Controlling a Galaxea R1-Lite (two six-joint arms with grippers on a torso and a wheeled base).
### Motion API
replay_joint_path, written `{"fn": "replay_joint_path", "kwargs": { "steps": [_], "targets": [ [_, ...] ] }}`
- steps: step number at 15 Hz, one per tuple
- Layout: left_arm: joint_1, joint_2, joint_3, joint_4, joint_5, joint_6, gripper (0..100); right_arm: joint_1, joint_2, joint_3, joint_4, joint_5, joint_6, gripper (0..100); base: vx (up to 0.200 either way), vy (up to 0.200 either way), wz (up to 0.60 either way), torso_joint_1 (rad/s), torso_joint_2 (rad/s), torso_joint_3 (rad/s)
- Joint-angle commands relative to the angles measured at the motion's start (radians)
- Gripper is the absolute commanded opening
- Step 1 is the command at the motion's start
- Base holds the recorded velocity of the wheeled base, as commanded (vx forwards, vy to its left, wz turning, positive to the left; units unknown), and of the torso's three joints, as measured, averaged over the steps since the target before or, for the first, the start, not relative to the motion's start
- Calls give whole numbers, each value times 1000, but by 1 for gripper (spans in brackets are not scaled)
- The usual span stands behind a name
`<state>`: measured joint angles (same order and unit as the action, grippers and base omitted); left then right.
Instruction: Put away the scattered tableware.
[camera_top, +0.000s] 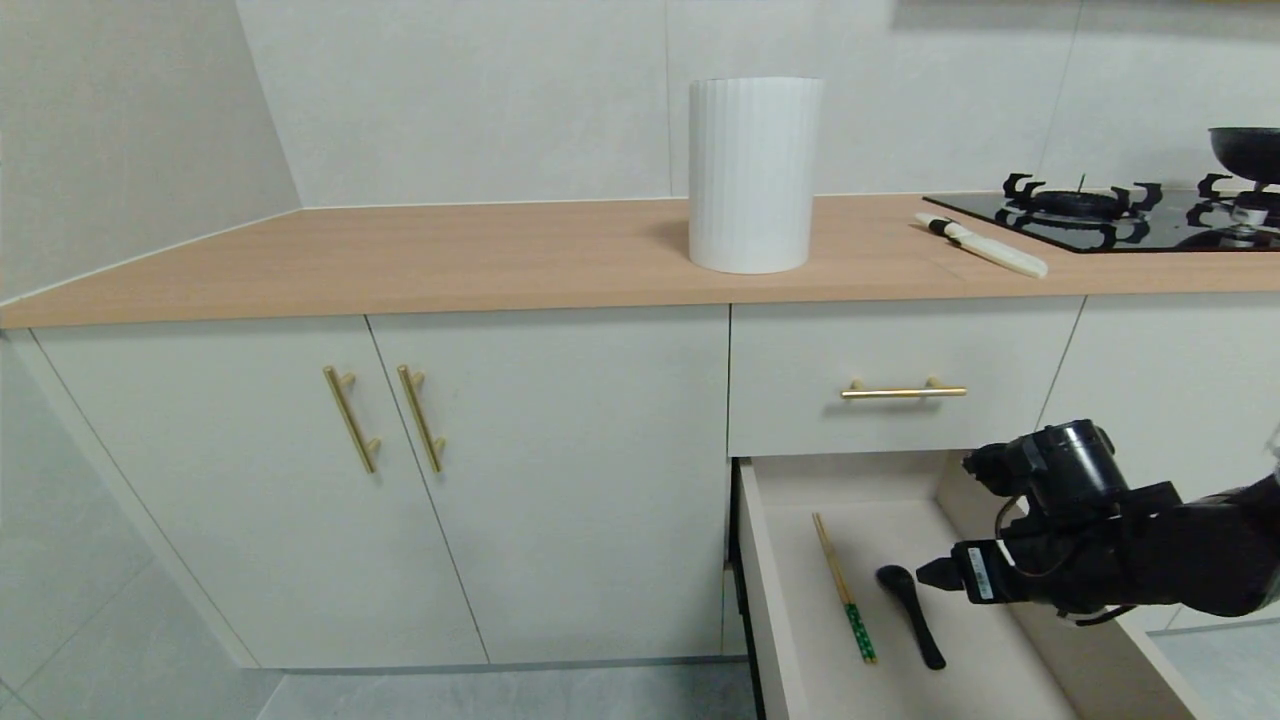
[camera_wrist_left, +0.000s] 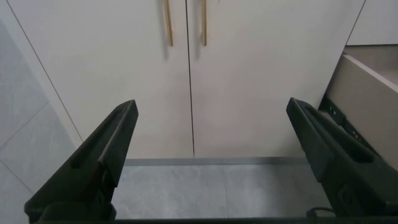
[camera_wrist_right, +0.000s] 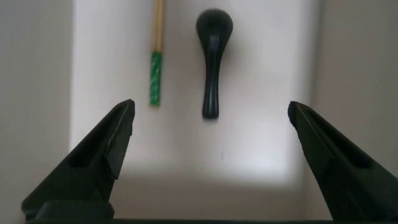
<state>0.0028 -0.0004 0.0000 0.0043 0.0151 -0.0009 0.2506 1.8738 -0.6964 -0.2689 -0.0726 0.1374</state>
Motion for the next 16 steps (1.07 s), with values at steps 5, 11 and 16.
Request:
{"fn": "replay_joint_path", "kwargs": {
  "steps": [5,11,16],
  "targets": [
    [0,0,0,0,0,-1,100,33,-246,-26,162,7,-1,100,0,0,0,0,0,0],
    [0,0,0,0,0,-1,100,39,-265,-17,177,11,-2,100,-100,0,0,1,0,4],
    [0,0,0,0,0,-1,100,48,-260,-14,178,11,-7,100,-200,0,0,1,1,2]
  ]
}}
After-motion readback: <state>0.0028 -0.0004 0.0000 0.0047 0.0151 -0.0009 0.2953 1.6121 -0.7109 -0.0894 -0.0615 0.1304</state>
